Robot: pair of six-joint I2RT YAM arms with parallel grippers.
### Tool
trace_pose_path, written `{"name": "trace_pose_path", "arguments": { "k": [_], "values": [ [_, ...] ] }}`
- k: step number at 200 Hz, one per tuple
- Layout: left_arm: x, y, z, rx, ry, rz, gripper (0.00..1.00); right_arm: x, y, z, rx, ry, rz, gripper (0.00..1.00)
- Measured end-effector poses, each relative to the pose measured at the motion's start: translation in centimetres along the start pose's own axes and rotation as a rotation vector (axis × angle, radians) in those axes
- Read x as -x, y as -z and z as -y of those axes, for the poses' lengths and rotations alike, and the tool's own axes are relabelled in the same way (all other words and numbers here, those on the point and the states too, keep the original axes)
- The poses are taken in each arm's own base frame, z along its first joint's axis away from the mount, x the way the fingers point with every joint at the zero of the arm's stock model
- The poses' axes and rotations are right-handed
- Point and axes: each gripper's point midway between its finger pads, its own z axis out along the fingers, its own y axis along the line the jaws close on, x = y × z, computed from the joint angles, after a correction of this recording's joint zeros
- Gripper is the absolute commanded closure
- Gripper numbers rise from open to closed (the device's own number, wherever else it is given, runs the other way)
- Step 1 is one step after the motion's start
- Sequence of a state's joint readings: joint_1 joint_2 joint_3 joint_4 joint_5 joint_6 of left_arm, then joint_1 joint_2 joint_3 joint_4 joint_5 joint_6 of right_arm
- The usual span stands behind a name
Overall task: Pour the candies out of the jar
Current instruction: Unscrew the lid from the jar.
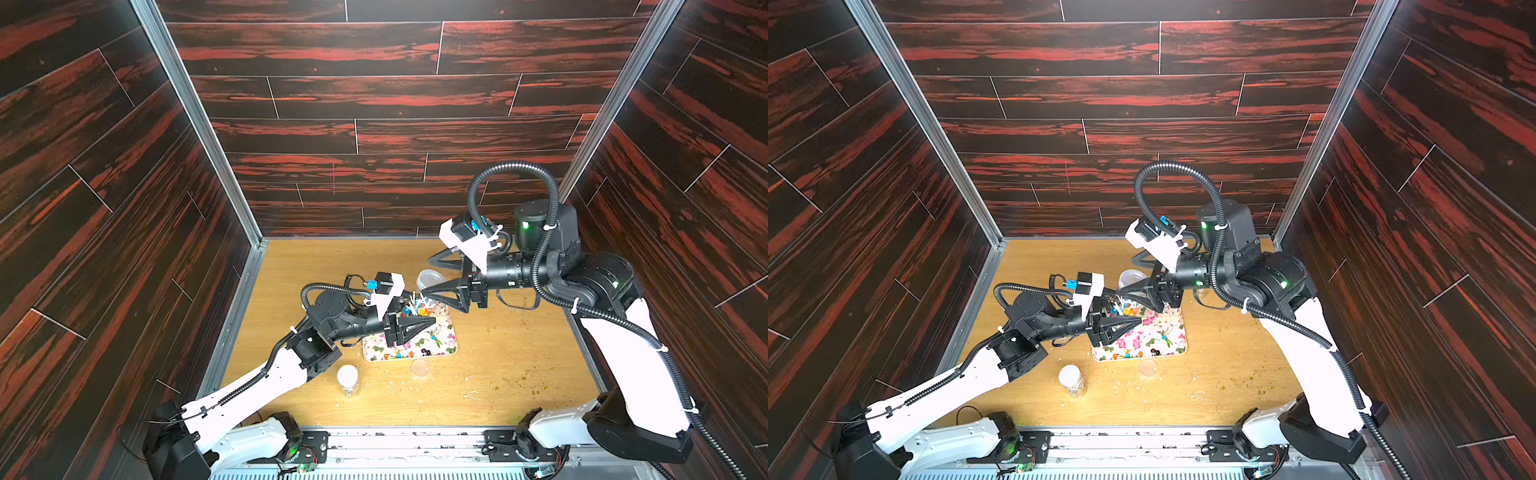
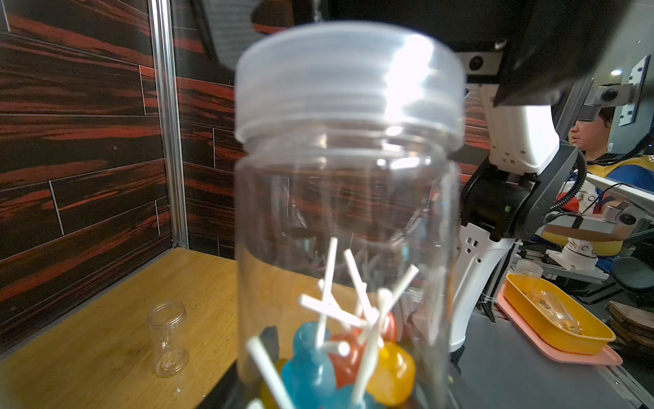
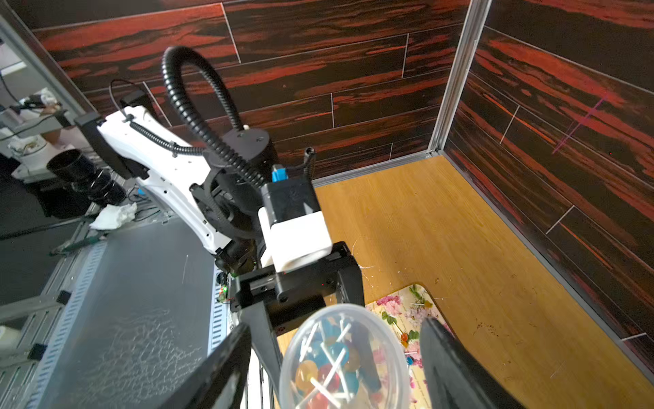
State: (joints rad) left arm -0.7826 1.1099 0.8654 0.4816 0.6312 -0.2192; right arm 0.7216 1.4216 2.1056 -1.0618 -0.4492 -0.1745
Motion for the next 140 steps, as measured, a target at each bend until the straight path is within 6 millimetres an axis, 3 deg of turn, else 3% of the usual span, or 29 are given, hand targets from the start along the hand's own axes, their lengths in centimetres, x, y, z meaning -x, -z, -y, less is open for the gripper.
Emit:
{"name": "trace_pose_path", "arguments": {
  "k": [39,84,140],
  "values": [
    [-0.6,0.0,-0.4,0.019,-0.004,-0.021,0.44,-0.2,0.1,1.6,-0.130,-0.221,-0.036,0.27],
    [-1.4,0.1,-0.9,0.044,-0.013,-0.052,0.44,-0.8,-0.1,0.7,-0.202,-0.401,-0.068,0.27],
    [-1.9,0.1,-1.1,0.054,-0.019,-0.069,0.44,-2.3,-0.5,1.4,-0.302,-0.524,-0.108,0.26]
  ]
}}
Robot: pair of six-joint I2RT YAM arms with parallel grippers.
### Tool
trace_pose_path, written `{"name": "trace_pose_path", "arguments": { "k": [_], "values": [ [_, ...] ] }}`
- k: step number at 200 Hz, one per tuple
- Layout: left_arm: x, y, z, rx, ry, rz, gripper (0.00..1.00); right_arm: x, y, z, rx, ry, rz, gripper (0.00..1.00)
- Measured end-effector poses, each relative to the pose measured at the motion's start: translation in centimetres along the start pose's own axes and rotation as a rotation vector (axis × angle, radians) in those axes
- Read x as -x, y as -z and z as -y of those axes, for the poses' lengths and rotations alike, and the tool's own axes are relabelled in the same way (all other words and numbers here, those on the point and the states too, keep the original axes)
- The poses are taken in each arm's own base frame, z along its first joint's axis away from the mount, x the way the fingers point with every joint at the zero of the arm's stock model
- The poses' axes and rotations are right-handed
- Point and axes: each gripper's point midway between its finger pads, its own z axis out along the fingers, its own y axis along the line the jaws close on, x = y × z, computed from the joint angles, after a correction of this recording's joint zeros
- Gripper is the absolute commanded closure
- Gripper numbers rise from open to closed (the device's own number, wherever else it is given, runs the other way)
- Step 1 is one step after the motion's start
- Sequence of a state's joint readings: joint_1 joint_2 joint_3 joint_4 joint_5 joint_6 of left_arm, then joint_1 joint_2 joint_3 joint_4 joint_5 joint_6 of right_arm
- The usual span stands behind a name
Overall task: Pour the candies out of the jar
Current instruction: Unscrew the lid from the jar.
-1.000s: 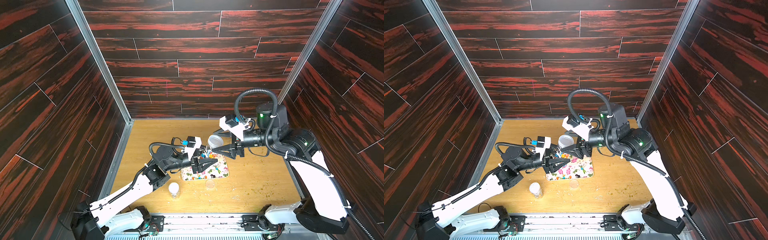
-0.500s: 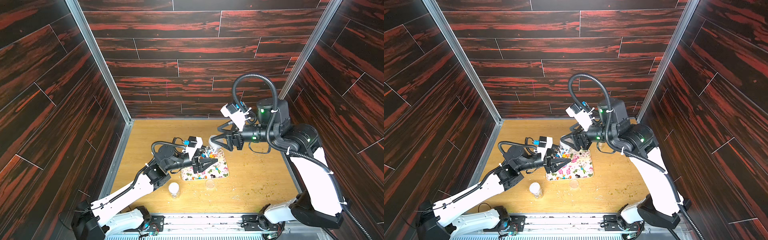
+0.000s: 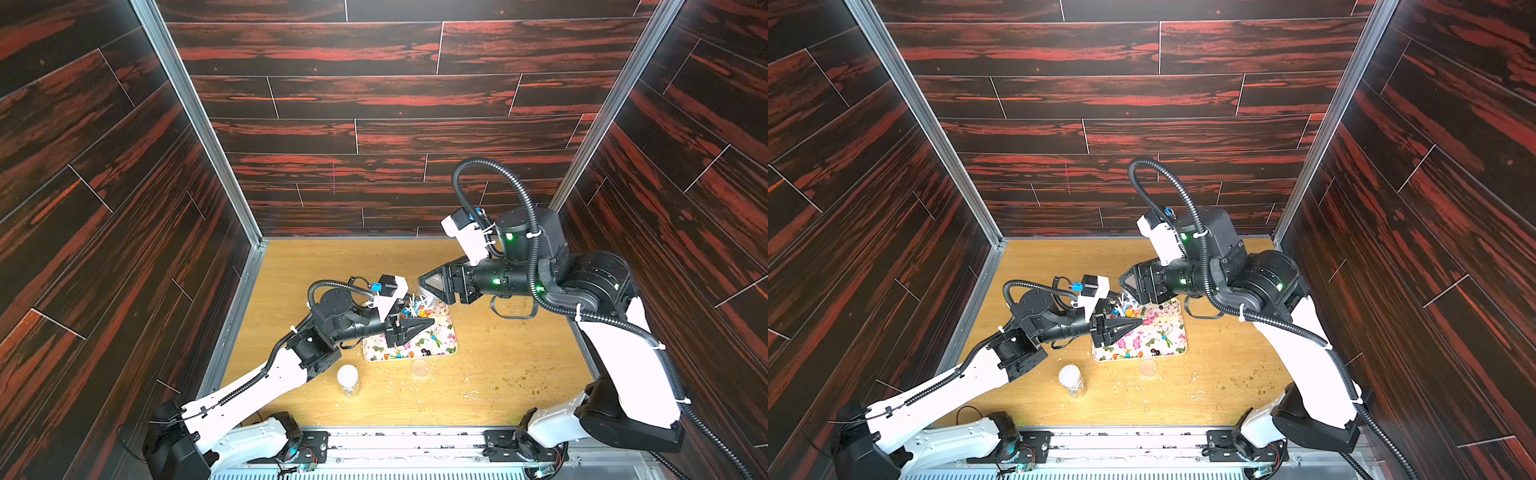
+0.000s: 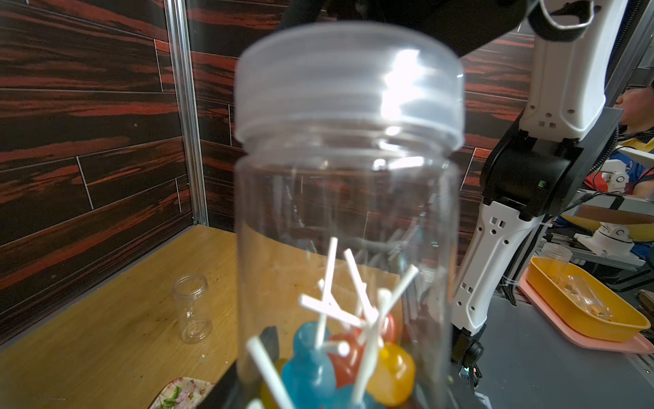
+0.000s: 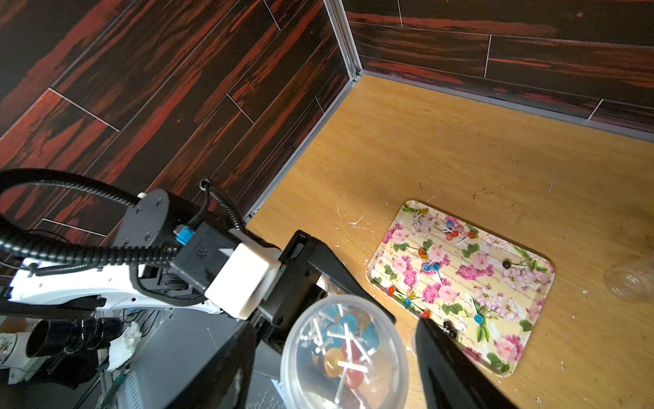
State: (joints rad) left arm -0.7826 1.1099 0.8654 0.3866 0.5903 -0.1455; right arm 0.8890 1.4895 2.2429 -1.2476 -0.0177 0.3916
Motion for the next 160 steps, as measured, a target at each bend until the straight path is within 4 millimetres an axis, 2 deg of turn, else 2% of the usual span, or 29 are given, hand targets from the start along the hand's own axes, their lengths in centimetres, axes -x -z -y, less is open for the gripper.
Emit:
{"name": "trace_pose_path", "arguments": {
  "k": [57,131,160],
  "values": [
    [-0.1,0.0,-0.1,0.008,-0.006,-0.005,0.44,-0.9,-1.1,0.0,-0.018,-0.023,-0.046,0.32],
    [-0.2,0.0,-0.2,0.009,-0.012,-0.009,0.44,-1.2,-1.4,0.5,-0.047,-0.019,-0.057,0.55],
    [-0.2,0.0,-0.2,0.010,-0.011,-0.009,0.44,-1.1,-1.5,0.5,-0.046,-0.011,-0.057,0.57]
  ]
}}
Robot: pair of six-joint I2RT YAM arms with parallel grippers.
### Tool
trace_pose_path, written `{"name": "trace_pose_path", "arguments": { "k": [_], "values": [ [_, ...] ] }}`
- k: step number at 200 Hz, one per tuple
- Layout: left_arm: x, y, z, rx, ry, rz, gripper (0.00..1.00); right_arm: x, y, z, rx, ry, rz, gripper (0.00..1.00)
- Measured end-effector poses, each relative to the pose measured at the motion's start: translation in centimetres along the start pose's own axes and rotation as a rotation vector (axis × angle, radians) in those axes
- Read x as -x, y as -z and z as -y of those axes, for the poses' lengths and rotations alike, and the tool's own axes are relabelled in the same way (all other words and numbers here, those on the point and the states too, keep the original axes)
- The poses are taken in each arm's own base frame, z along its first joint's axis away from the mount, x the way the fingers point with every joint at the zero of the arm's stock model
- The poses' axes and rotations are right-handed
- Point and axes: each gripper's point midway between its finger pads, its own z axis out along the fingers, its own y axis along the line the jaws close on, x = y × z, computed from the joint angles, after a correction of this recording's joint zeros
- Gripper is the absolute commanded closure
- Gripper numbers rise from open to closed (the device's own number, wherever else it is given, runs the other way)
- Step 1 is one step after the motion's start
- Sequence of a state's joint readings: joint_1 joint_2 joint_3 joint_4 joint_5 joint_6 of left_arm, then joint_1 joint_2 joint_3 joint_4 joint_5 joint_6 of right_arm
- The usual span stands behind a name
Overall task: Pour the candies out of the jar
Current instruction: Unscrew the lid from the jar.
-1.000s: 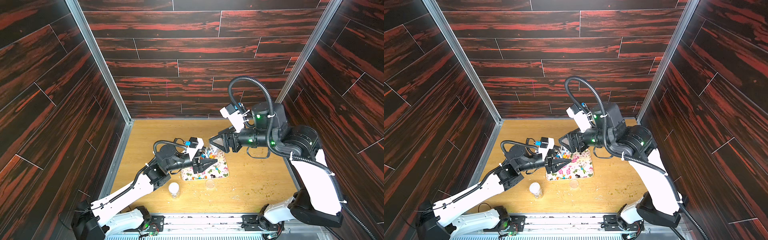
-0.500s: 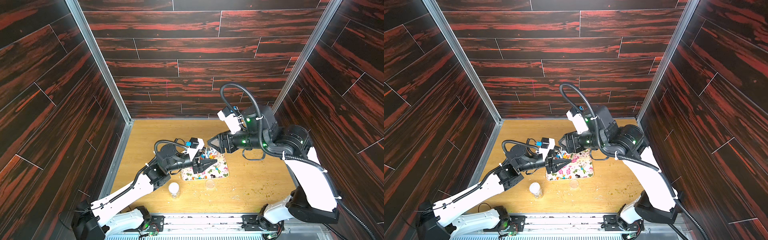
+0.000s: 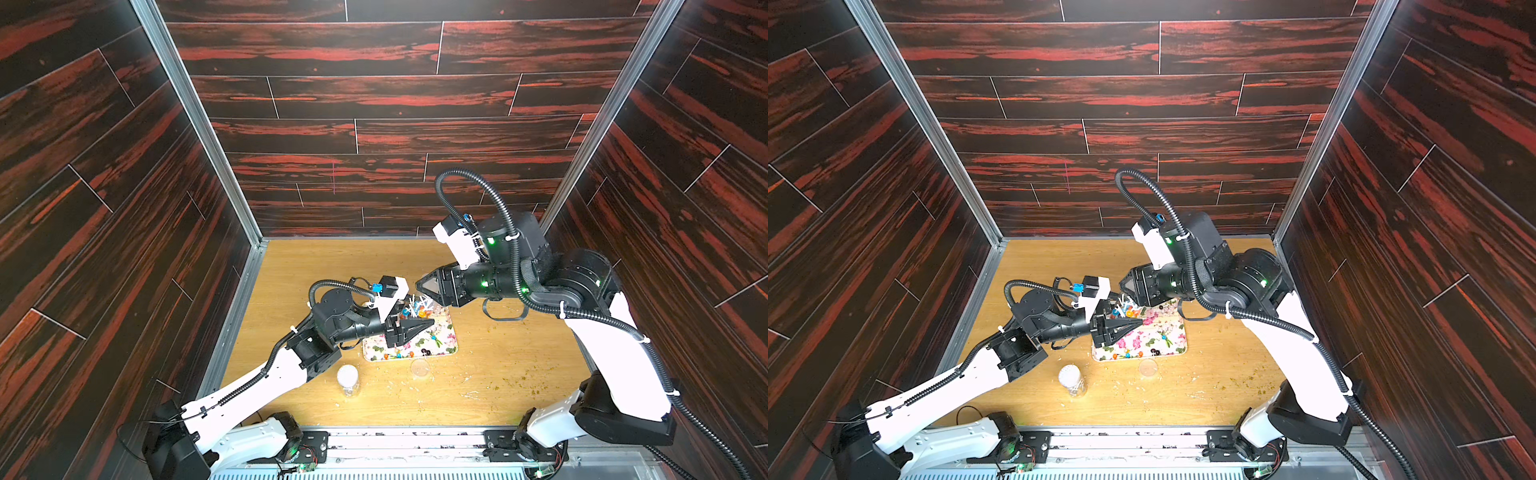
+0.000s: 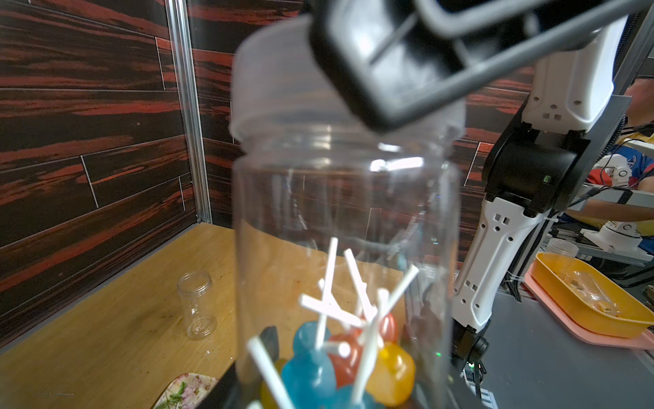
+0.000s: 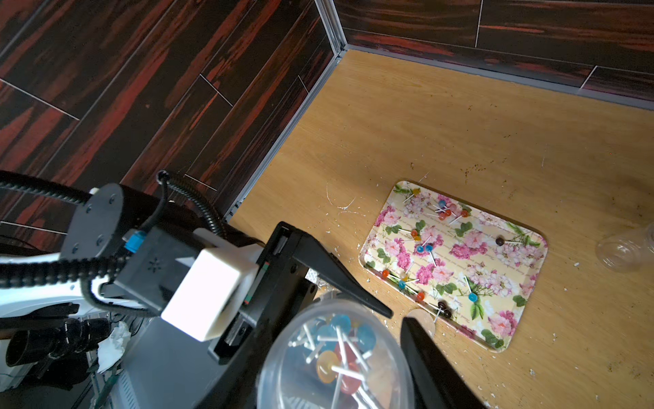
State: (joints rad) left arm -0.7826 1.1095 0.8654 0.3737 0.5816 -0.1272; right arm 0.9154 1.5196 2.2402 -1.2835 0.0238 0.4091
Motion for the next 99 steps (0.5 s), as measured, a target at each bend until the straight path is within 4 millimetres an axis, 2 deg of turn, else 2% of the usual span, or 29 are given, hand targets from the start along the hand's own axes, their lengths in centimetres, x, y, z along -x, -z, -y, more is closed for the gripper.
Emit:
{"name": "trace_pose_path", "arguments": {
  "k": [52,99],
  "values": [
    [0.1,0.0,-0.2,0.006,-0.001,0.003,0.44,0.3,-0.3,-0.2,0.017,0.094,0.037,0.57],
    [1.3,0.3,0.4,-0.010,-0.027,0.043,0.44,0.8,1.0,-1.3,0.092,0.243,0.099,0.57]
  ]
}}
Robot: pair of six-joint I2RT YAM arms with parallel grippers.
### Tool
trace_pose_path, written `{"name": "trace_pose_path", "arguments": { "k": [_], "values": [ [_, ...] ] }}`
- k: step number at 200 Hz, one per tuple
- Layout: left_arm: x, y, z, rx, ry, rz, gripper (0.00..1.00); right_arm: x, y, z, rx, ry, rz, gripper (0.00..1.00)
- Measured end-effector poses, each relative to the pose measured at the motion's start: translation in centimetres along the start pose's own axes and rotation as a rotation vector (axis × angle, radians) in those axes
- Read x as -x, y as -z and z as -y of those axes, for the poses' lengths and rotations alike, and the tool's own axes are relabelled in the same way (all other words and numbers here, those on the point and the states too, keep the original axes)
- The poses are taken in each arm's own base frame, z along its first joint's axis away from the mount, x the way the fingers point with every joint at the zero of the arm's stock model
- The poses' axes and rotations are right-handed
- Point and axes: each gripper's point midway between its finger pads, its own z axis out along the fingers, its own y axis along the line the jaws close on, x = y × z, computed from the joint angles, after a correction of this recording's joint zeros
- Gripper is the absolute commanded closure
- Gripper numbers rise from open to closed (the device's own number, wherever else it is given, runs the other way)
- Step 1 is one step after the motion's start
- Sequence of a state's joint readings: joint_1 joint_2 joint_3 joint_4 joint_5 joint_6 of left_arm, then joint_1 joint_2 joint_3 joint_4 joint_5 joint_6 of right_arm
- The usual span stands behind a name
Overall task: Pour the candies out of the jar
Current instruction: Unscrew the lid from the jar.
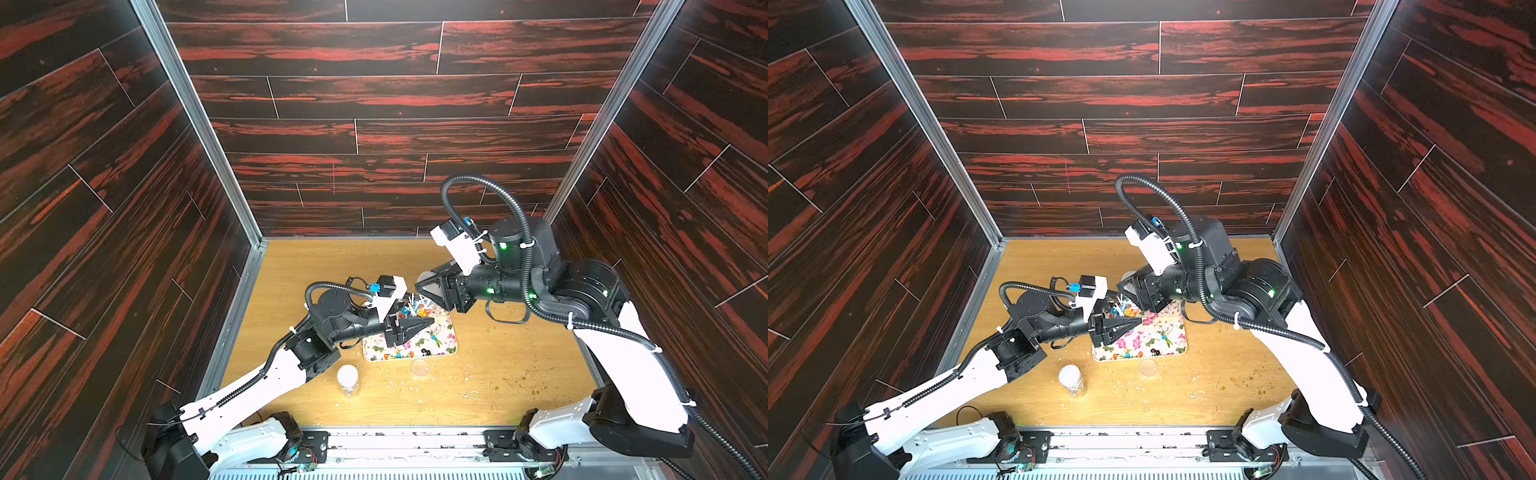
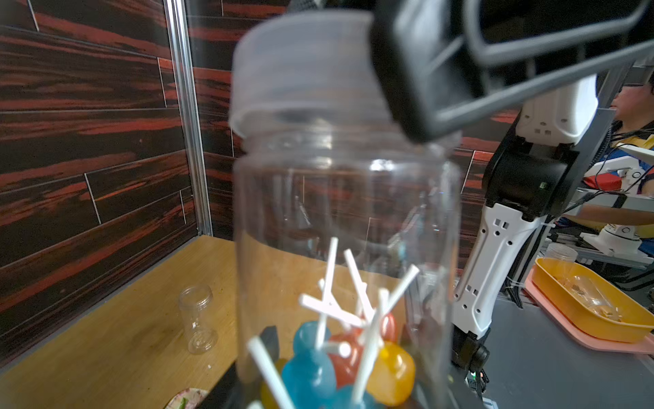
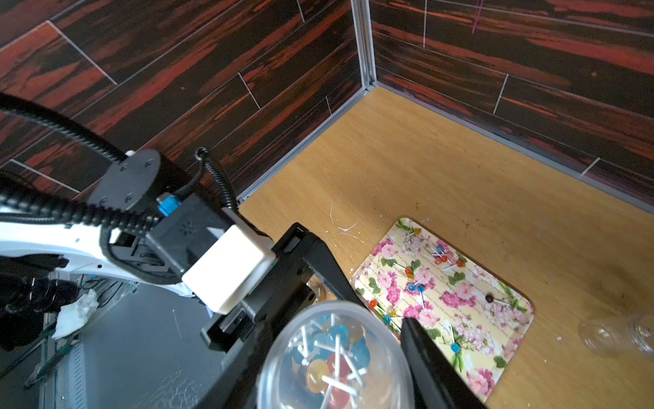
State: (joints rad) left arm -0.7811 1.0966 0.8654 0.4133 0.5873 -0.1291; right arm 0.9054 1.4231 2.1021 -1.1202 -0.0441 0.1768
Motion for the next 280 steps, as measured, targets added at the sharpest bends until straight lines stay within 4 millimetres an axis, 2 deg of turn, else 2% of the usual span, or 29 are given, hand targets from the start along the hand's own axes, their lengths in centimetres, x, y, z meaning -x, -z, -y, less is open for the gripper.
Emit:
{"name": "trace_pose_path", "arguments": {
  "k": [108,152,229,280],
  "values": [
    [1.0,0.2,0.8,-0.037,-0.005,0.034,0.44,0.6,0.8,-1.5,0.194,0.226,0.038,0.57],
    [1.4,0.2,1.2,-0.057,-0.011,0.049,0.44,0.8,1.3,-2.1,0.227,0.313,0.062,0.57],
    [1.7,0.1,1.8,-0.090,-0.005,0.059,0.44,0.6,1.8,-2.9,0.289,0.336,0.065,0.58],
    [1.7,0.1,2.4,-0.116,-0.013,0.059,0.44,0.2,2.2,-3.3,0.312,0.473,0.074,0.58]
  ]
}}
